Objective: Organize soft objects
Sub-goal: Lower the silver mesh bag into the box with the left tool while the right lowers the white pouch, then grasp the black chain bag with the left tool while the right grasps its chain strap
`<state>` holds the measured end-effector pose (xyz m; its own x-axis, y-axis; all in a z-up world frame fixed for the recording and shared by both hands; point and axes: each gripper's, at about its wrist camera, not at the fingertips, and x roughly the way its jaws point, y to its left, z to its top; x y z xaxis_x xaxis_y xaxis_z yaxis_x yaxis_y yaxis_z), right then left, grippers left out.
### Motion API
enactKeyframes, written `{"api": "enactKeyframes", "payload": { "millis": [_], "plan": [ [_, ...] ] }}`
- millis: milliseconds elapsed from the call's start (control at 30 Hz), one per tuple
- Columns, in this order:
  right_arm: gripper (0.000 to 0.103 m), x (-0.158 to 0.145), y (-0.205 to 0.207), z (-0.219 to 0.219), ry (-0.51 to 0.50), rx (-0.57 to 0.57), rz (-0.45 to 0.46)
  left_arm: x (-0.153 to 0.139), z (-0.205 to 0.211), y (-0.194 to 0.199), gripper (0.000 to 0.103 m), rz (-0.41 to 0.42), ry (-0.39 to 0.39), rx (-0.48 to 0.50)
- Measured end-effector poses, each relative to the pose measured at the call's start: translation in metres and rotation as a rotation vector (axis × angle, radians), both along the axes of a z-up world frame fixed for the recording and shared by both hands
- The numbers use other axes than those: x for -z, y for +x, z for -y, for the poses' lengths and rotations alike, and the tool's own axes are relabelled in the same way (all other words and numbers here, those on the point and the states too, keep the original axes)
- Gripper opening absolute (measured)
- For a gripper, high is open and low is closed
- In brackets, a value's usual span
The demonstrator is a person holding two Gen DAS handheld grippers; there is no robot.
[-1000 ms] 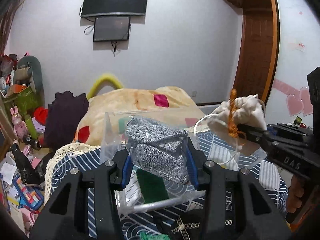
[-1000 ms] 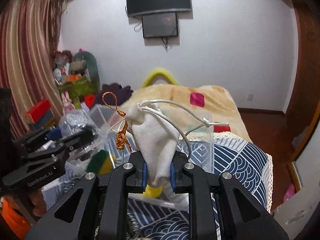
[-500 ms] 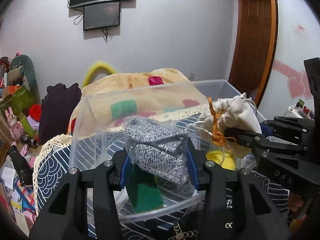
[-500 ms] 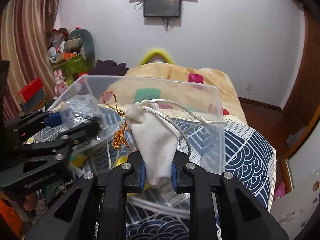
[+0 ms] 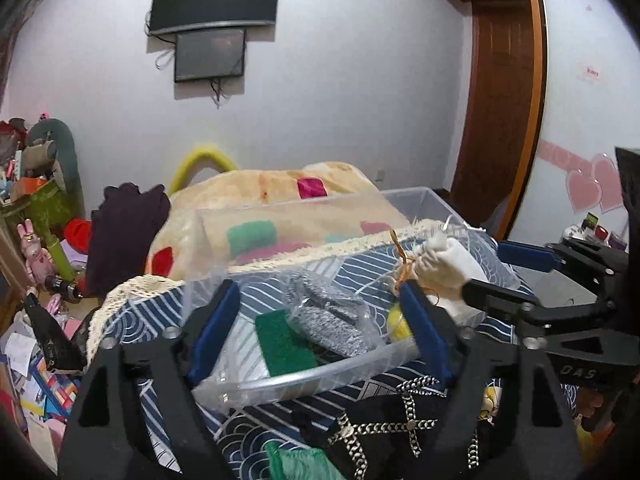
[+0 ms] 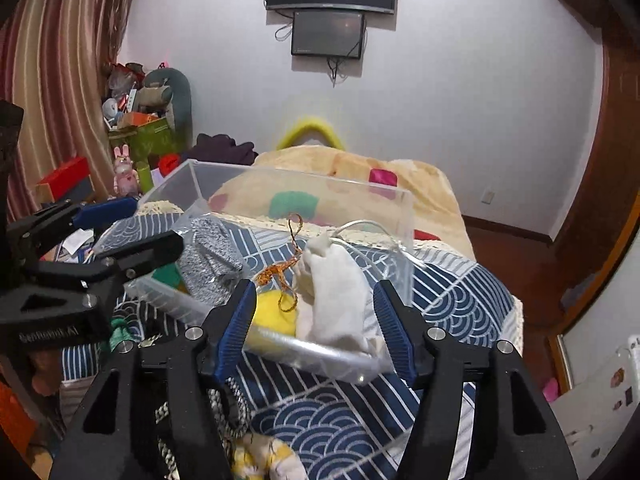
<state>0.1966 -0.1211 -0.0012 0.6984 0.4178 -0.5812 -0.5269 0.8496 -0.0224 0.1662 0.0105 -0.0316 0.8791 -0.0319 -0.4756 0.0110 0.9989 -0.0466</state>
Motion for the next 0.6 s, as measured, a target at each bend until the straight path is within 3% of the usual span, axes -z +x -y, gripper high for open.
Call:
{"api": "enactKeyframes", "payload": {
  "millis": [100, 400, 467, 600],
  "plan": [
    [0.065, -0.003, -0.009, 0.005, 0.011, 0.003, 0.017, -0.002, -0.003, -0.012, 0.092, 0.025, 0.006, -0.014],
    [0.065, 0.011, -0.032, 0.017, 0.054, 0.0, 0.008, 0.02, -0.004, -0.037, 0.094, -0.025, -0.021, -0.012],
    [0.061, 0.018, -0.034, 0.013, 0.065, -0.02, -0.02, 0.027, -0.001, -0.04, 0.094, -0.039, -0.016, -0.001],
    [0.047, 0.032, -0.035, 0.004, 0.069, -0.066, -0.078, 0.043, 0.01, -0.043, 0.078, -0.082, -0.006, 0.044]
  ]
}}
